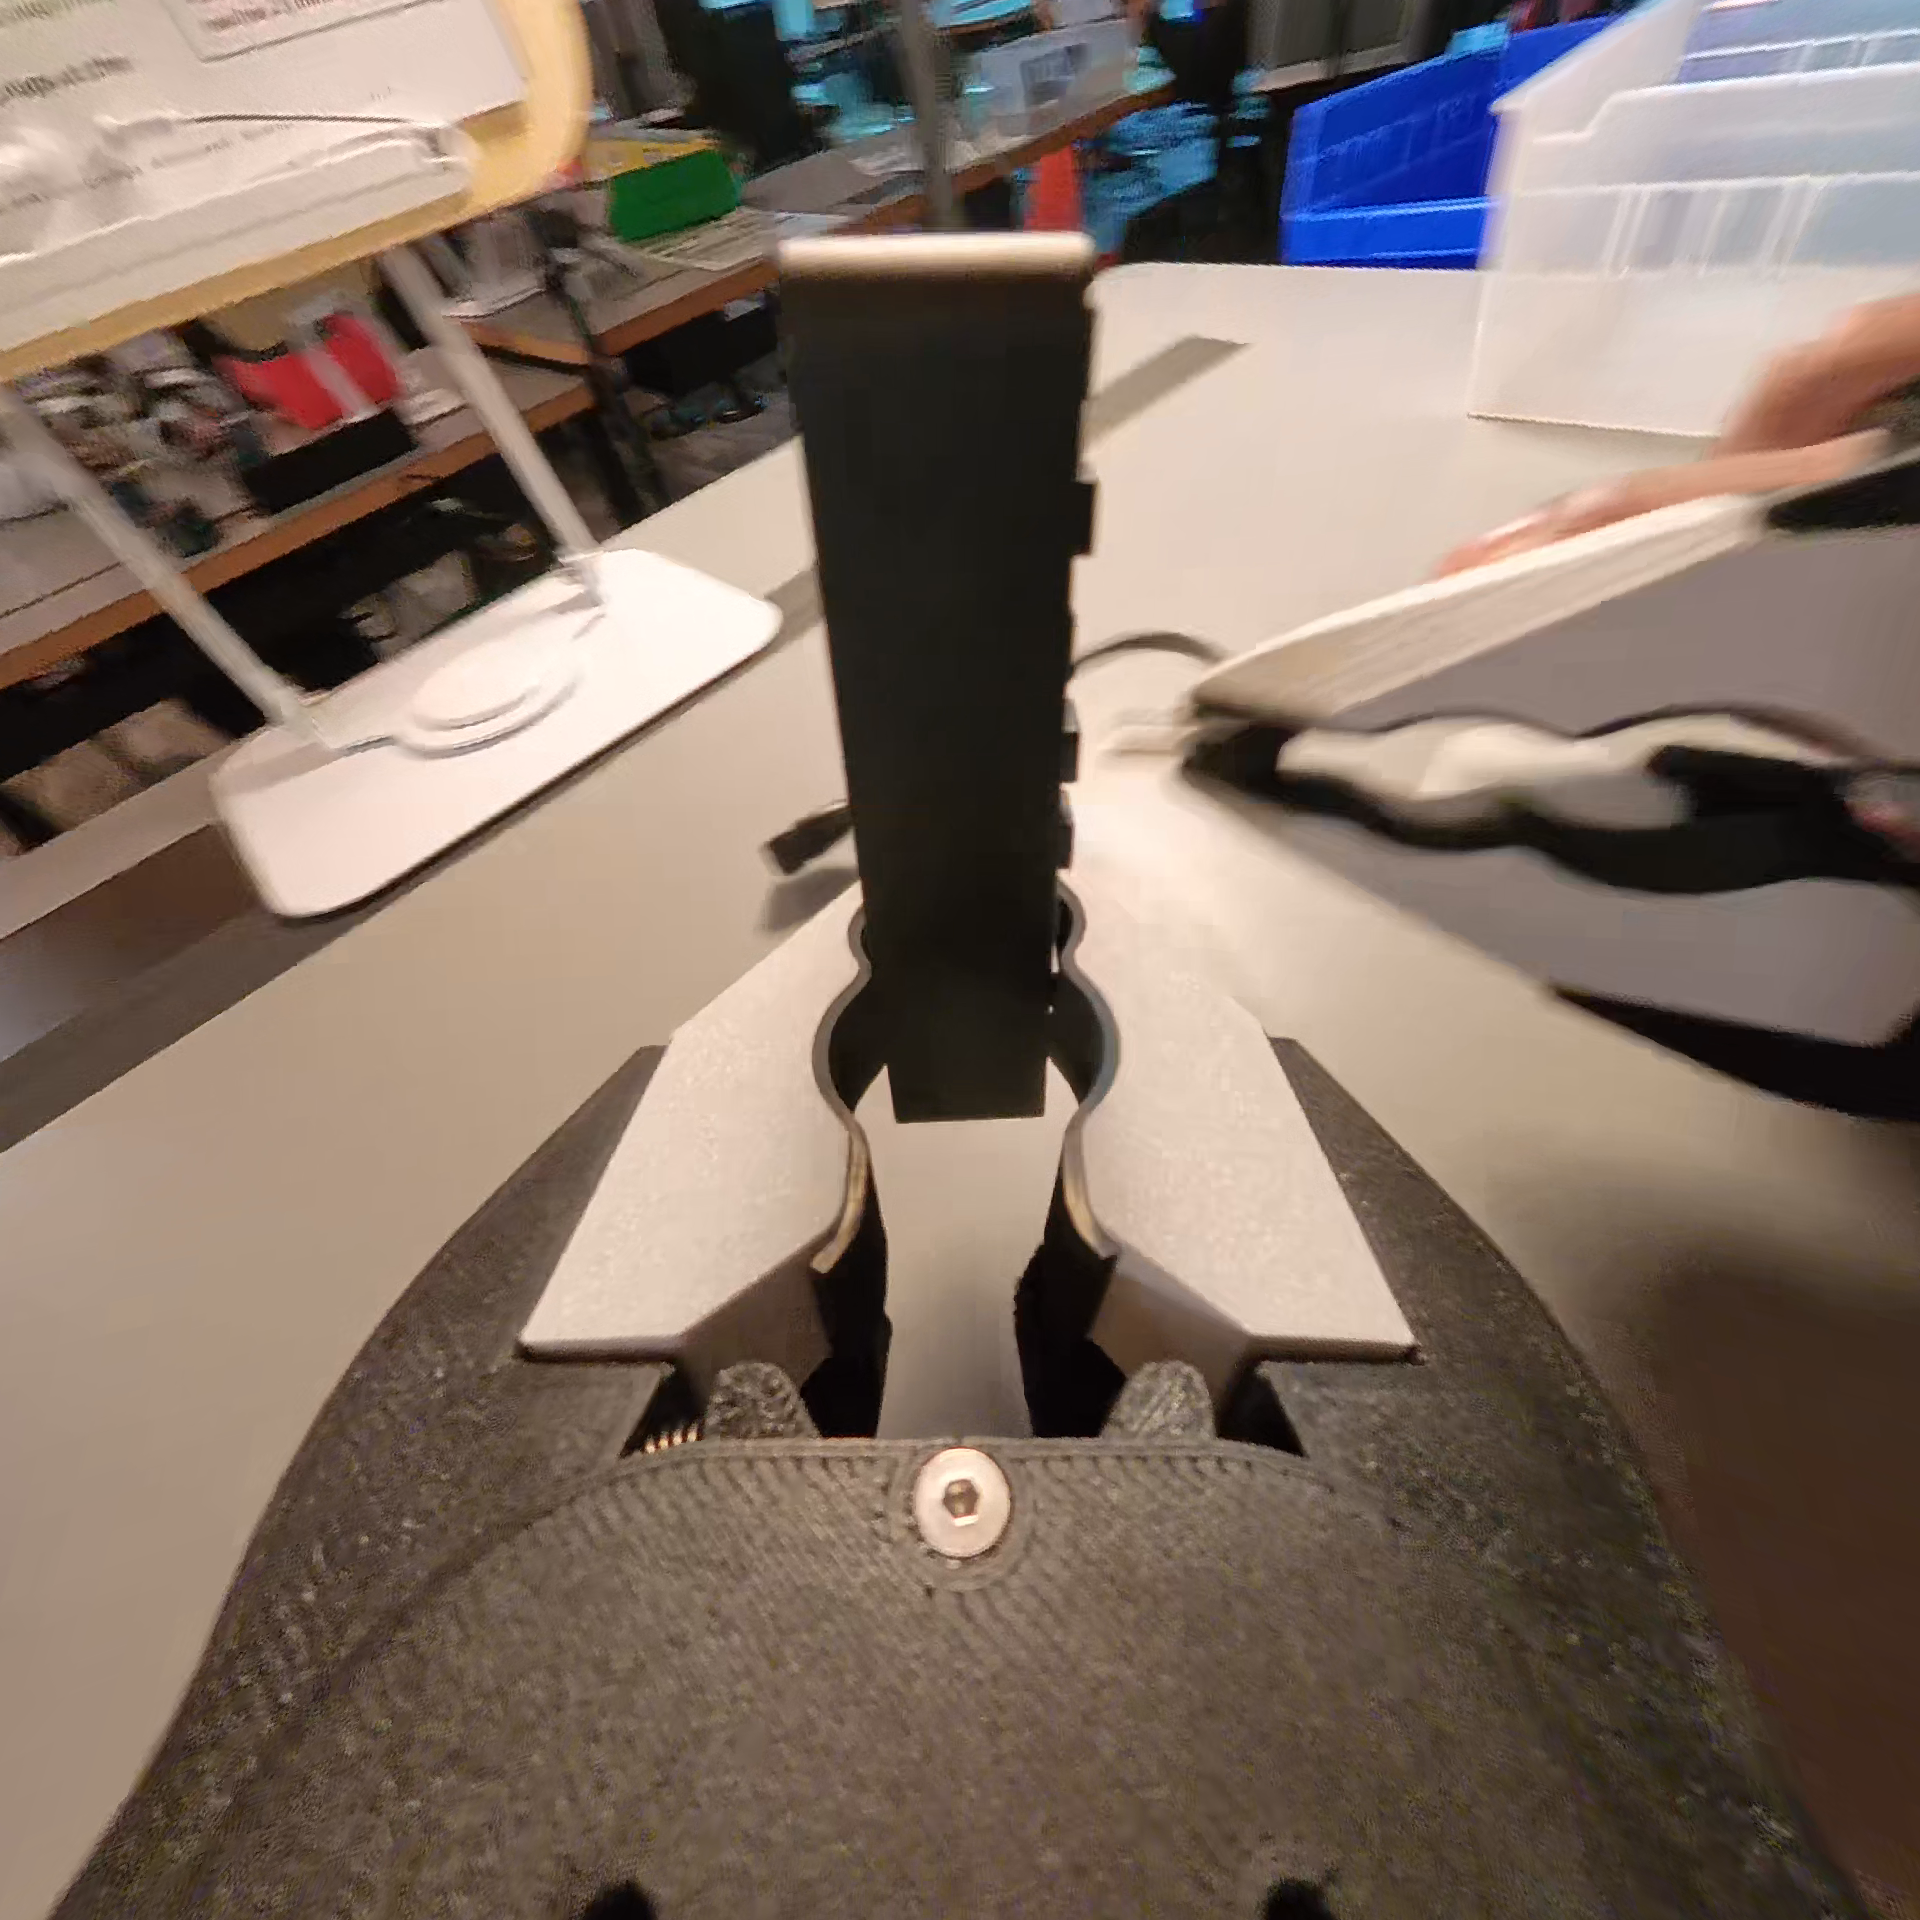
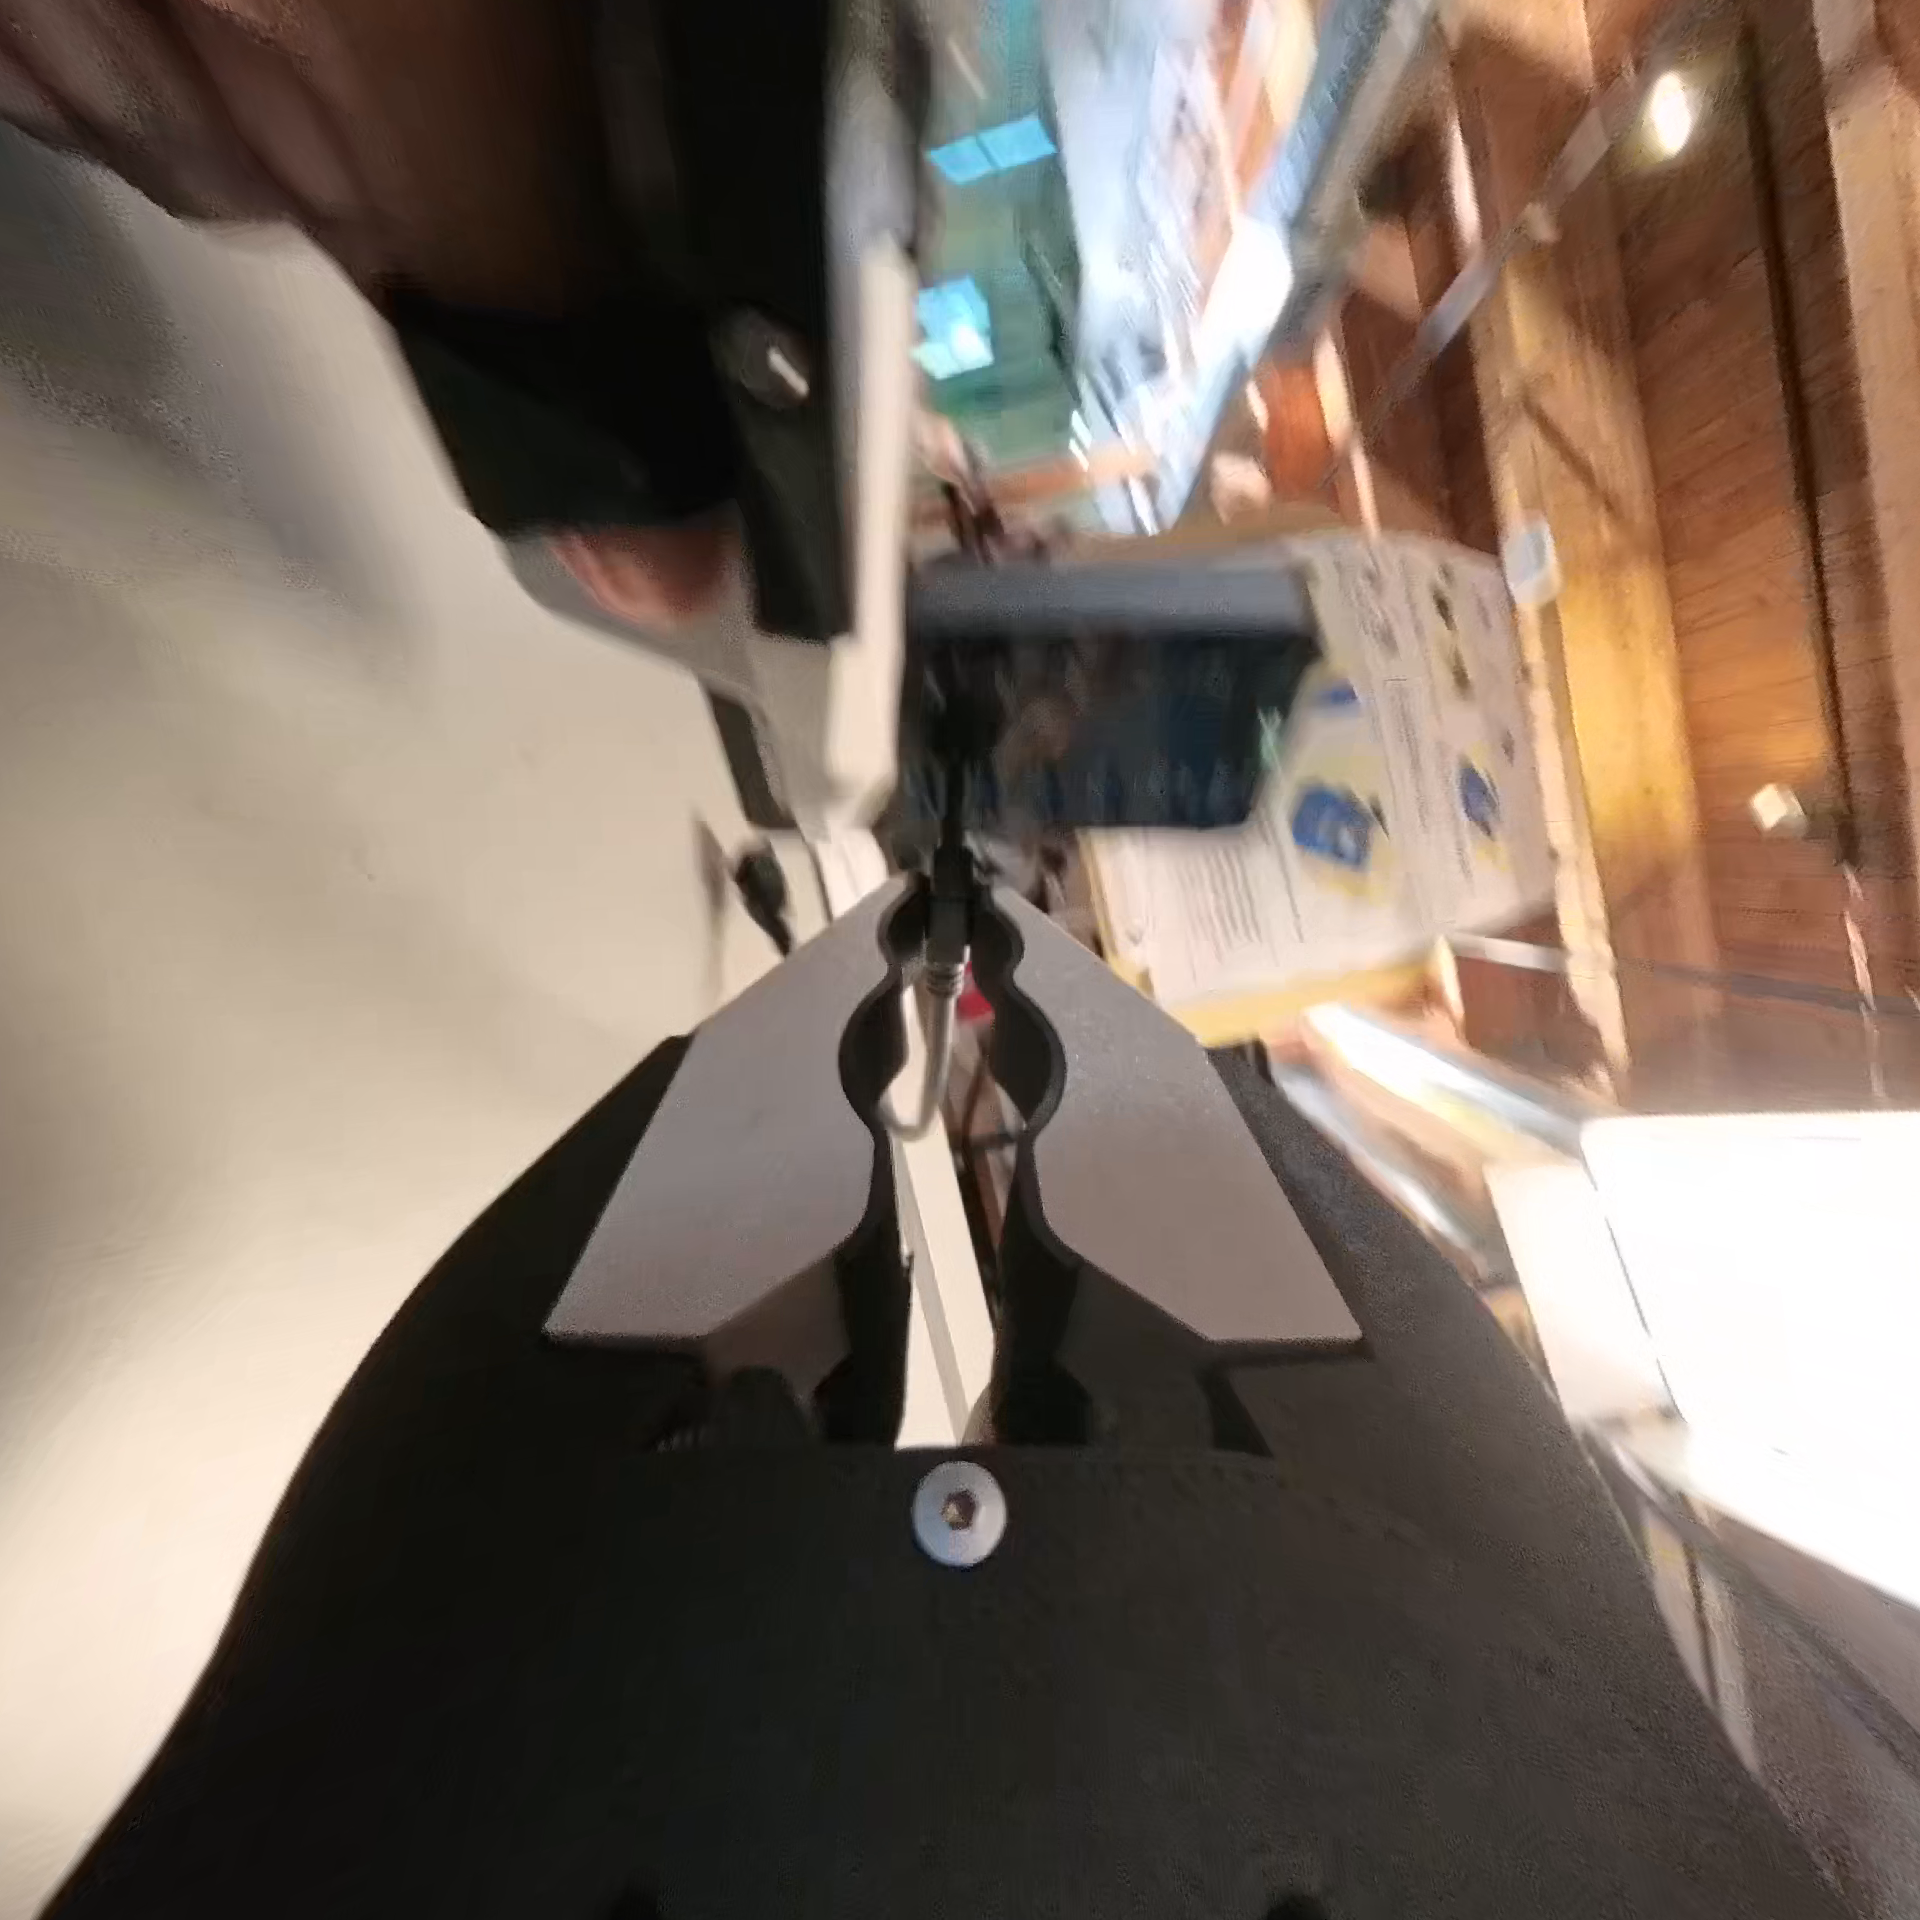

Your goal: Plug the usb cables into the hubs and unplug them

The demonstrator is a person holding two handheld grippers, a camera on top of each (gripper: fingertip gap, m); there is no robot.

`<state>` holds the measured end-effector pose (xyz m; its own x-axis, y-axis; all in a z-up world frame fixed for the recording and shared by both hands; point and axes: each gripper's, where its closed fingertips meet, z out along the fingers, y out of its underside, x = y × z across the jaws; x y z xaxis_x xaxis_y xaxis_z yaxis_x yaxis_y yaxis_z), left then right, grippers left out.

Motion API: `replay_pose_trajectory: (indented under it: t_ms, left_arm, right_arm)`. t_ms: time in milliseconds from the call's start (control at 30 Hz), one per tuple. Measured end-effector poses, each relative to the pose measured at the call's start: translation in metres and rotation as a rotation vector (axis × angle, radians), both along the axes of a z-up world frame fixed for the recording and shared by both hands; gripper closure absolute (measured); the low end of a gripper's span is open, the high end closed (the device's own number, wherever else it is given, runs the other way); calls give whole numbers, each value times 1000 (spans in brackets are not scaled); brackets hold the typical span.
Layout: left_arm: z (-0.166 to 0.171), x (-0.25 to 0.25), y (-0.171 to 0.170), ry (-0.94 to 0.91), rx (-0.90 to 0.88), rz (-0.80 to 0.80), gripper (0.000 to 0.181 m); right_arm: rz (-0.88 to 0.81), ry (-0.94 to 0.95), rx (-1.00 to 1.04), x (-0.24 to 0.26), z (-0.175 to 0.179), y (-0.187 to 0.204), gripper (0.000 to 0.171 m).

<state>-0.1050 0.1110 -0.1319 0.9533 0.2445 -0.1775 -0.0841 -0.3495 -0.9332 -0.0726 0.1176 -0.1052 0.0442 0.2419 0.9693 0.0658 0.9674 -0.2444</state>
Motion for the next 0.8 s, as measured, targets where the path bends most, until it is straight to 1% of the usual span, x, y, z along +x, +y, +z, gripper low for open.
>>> replay_pose_trajectory:
  t_ms: [33,100,133,233,300,433,500,567,667,733,800]
  left_arm:
    - [1,-13,-5,-30,17,32,152]
    - [2,-36,-19,-125,52,75,152]
    - [1,-43,-25,-123,45,90,152]
    - [-1,-47,-26,-141,38,85,152]
    - [-5,-43,-23,-124,7,67,152]
    - [-10,-37,-20,-62,-38,51,152]
    - [-11,-36,-19,-48,-52,48,152]
    - [-12,-36,-19,-46,-57,48,152]
    - [-12,-37,-19,-54,-52,50,152]
    - [-12,-37,-19,-54,-55,51,152]
    - [-13,-37,-19,-49,-63,50,152]
  right_arm:
    - [-13,-8,-14,2,0,5,164]
    - [49,-12,-7,12,0,-2,164]
    - [32,-12,-10,16,1,1,164]
    - [13,-14,-166,31,20,10,163]
    - [-20,-4,-245,44,37,24,163]
    - [-72,24,-420,86,82,67,163]
    - [-60,12,-478,114,110,87,163]
    - [-53,-20,-512,148,134,108,163]
    - [-74,28,-502,207,172,149,163]
    - [-108,80,-540,245,189,180,163]
    - [-157,135,-556,278,192,214,163]
